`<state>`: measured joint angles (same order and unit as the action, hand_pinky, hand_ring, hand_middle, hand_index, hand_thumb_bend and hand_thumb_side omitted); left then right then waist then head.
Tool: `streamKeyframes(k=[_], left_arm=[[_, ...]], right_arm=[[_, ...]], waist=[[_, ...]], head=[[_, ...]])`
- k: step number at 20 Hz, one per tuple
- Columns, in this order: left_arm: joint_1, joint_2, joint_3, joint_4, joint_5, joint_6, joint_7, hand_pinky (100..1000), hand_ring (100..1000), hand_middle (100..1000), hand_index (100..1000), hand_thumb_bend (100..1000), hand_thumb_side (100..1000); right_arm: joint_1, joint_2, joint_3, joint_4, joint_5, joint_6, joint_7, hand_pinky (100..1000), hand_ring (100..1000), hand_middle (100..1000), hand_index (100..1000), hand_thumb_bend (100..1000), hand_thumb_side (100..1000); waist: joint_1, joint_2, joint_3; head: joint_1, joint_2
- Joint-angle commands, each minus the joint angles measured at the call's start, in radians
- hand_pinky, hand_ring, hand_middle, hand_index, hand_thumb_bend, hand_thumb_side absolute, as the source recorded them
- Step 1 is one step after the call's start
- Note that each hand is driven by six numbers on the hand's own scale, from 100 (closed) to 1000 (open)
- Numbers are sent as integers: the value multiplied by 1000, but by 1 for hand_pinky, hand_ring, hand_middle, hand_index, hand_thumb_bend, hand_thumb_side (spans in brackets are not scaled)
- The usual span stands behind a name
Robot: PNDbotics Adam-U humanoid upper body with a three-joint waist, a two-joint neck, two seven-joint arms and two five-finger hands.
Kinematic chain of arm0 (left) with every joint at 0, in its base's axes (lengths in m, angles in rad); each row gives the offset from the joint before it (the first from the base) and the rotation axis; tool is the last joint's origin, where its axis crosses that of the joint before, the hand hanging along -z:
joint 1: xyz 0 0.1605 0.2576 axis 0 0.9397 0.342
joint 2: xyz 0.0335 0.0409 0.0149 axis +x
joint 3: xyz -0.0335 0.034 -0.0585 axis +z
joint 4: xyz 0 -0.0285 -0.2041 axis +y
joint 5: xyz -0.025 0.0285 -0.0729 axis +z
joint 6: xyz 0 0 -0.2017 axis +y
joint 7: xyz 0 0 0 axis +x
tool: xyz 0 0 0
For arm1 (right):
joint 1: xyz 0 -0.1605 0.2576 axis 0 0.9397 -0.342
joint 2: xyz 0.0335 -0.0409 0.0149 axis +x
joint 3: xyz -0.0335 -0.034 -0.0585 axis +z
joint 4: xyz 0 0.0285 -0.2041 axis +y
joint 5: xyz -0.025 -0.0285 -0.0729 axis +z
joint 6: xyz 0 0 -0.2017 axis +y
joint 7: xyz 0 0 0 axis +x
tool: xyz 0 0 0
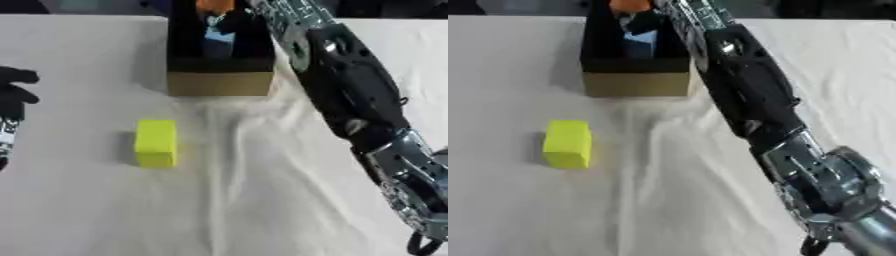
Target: Pick up objects on the table and place them in the box.
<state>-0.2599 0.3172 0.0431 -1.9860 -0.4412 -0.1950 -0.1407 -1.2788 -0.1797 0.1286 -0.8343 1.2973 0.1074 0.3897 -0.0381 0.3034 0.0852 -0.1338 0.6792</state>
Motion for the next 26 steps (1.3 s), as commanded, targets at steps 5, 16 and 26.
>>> streamKeyframes(k=[5,16,26], left_arm=[[-13,7,-1,-14,-2,-3,-6,700,596,674,790,100,907],[-14,5,-3,-14,-2,-4,-15,701,597,676,791,100,909],[-14,5,-3,-14,-1,-7,-20,701,598,677,791,100,900]], right_arm=[[-36,27,-35,96,28,17,-22,869,857,667,827,100,842],[-43,51,-52,171,94,51,-43,912,969,878,930,182,855],[-56,52,-66,105,208,74,-4,932,992,895,971,332,898]], waist=[[8,-13,8],[9,-12,12],[8,-17,8]], head=[[-13,-18],[-15,-22],[-10,-17]])
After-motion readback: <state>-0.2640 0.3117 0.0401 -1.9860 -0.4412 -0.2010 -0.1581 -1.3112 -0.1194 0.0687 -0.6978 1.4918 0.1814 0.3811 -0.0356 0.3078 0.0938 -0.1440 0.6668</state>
